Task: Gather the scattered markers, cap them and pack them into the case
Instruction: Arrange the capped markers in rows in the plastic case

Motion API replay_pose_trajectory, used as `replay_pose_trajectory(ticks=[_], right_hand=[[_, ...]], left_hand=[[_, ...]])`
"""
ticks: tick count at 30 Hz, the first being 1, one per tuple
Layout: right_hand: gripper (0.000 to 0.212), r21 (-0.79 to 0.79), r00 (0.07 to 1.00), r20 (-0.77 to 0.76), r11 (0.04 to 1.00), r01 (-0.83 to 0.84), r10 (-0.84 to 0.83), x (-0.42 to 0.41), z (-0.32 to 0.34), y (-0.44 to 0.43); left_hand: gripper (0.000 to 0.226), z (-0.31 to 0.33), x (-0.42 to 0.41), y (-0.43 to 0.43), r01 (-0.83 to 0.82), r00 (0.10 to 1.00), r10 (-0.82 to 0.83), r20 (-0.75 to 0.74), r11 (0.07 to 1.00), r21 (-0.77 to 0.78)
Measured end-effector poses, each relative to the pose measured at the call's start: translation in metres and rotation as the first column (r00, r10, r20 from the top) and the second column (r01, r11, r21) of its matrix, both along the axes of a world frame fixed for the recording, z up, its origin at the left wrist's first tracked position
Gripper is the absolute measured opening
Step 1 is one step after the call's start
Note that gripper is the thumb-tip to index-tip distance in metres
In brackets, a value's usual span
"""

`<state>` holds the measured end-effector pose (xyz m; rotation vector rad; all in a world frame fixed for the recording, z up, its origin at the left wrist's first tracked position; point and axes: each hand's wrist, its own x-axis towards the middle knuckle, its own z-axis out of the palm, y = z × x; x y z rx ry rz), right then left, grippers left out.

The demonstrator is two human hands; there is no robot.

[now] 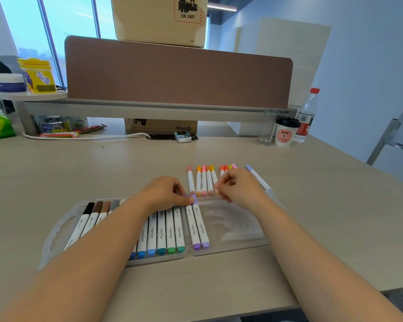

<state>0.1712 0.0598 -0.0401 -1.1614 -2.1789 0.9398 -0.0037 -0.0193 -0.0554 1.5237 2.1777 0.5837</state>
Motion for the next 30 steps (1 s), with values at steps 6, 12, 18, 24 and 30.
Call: replay_pose_trajectory(ticks=[6,12,18,24,30], right_hand=[[0.041,0.238,0.817,0.535,0.966,0.098,-0.215,0.01,-0.008,0.069],[0.075,0.169,0.784,0.576,0.972,0.164,-0.233,0.011,-0.021,0.087],[0.048,0.254,0.788,0.541,0.95,0.181,-0.294,0.013,-0.03,0.088],[0.027,0.182,0.859,0.365,0.932,0.313,-0.36,0.015,-0.036,0.095],[0.02,0.243,0.933,-0.205,0.908,0.341,-0.295,0.018,-0.02,0.075]], left_hand=[[0.034,-0.002,0.002,0.002,0.0,1.0,0.0,-0.002,1.0,0.003],[0.03,-0.002,0.002,0.002,0.007,0.999,-0.008,0.039,1.0,0.025],[0.029,-0.003,-0.001,0.003,0.018,0.999,-0.02,0.044,0.999,0.031],[0.026,-0.003,-0.002,0.003,0.028,0.998,-0.029,0.051,0.999,0.027],[0.025,-0.001,-0.001,0.001,0.028,0.998,-0.029,0.054,0.999,0.022]])
